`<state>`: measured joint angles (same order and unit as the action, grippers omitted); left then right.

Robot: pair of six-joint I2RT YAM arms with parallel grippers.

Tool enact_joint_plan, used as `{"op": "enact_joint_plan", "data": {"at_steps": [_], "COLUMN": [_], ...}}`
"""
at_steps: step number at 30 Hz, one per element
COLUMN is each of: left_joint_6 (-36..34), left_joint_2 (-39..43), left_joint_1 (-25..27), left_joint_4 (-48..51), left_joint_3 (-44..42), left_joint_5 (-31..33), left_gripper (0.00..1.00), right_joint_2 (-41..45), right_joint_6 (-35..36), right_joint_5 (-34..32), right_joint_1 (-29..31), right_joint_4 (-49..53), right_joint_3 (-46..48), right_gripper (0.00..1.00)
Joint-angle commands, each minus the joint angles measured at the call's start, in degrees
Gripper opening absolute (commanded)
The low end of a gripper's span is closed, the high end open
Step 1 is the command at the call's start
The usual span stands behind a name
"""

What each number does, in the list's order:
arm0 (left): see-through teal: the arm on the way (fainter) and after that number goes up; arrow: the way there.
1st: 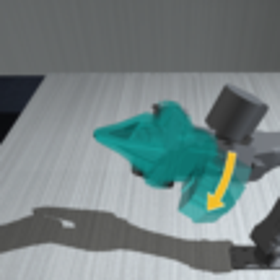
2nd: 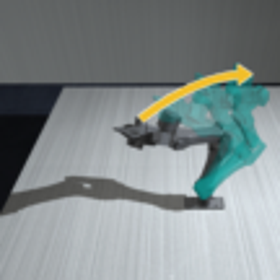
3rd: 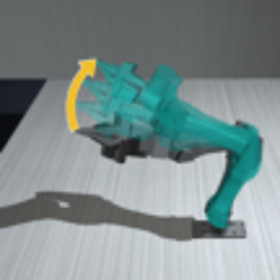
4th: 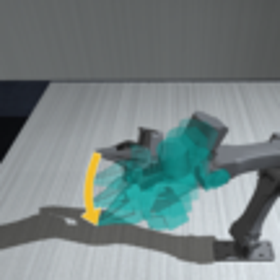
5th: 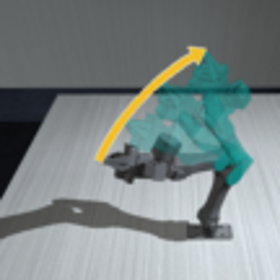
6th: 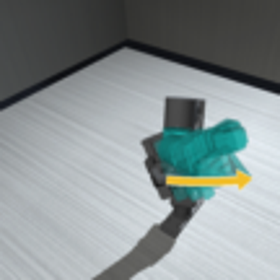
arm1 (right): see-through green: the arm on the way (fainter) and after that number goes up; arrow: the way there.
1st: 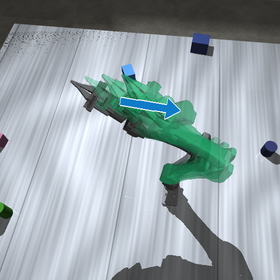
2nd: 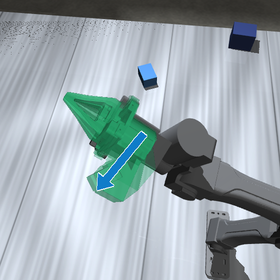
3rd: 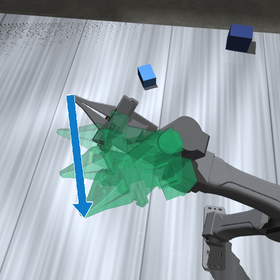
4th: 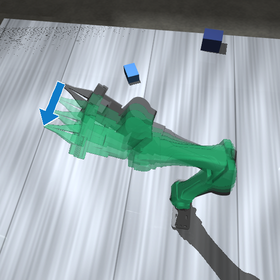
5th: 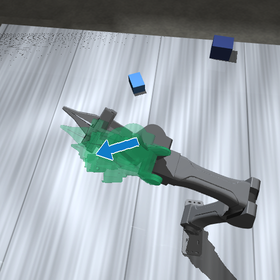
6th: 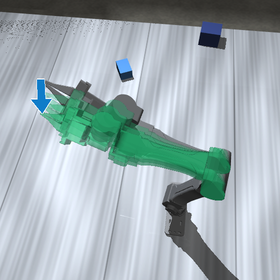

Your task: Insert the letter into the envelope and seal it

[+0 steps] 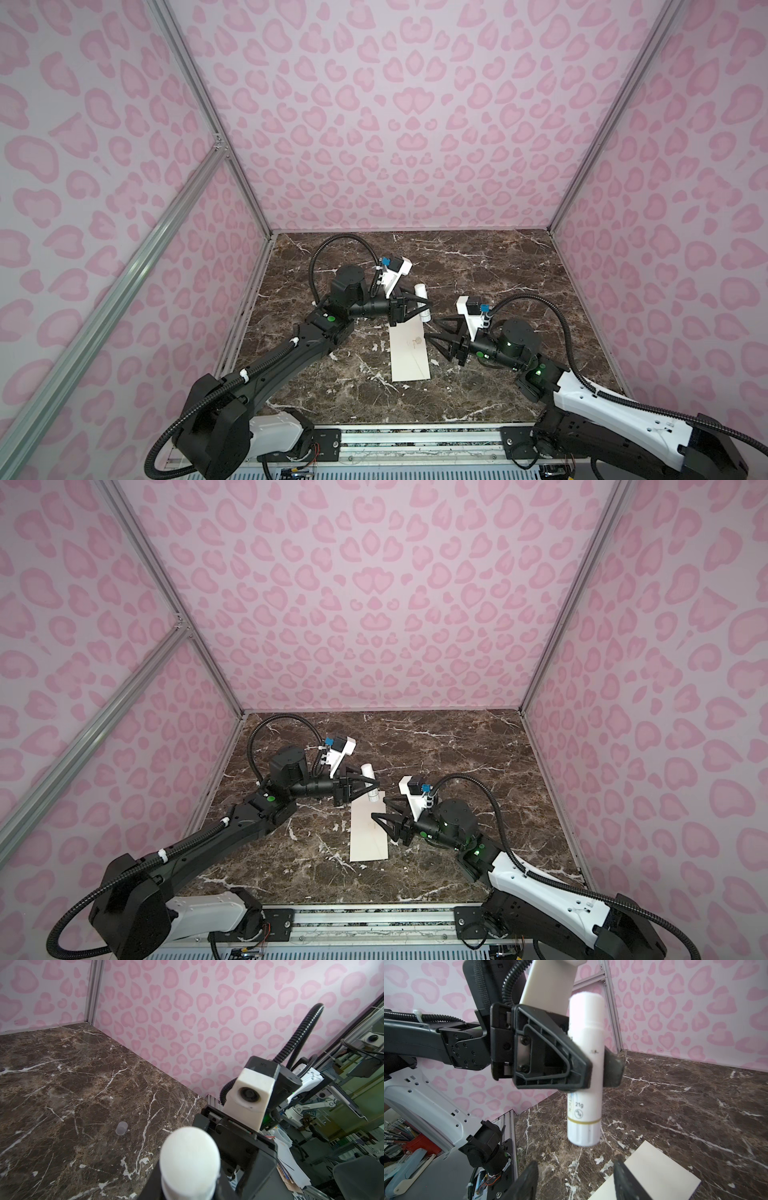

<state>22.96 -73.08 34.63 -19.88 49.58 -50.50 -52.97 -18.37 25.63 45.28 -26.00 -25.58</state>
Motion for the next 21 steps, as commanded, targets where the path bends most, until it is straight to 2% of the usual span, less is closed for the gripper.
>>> {"op": "enact_joint_plan", "data": {"at_steps": [1, 9, 21], "left_joint_6": [0.6, 1.0, 1.4], "left_joint_2": [0.4, 0.4, 0.1], "left_joint_1": [0.2, 0.3, 0.3], "left_joint_4": [-4.4, -6.0, -6.2], "left_joint_3": [-0.4, -1.1, -1.0], "left_joint_5": [-2.8, -3.8, -3.8], "left_gripper": [0.08, 0.08, 0.08], "right_joint_2": [-1.1, -2.6, -4.0], "right_joint_6": [0.8, 0.4, 0.4], "right_joint_5": [1.7, 3.1, 4.6], "right_joint_1": [0.0, -0.3, -0.6], "right_joint_4": [-5.4, -8.0, -8.7], "right_joint_3": [-0.6, -1.8, -2.4], "right_gripper": [0.59, 0.55, 0.41]}}
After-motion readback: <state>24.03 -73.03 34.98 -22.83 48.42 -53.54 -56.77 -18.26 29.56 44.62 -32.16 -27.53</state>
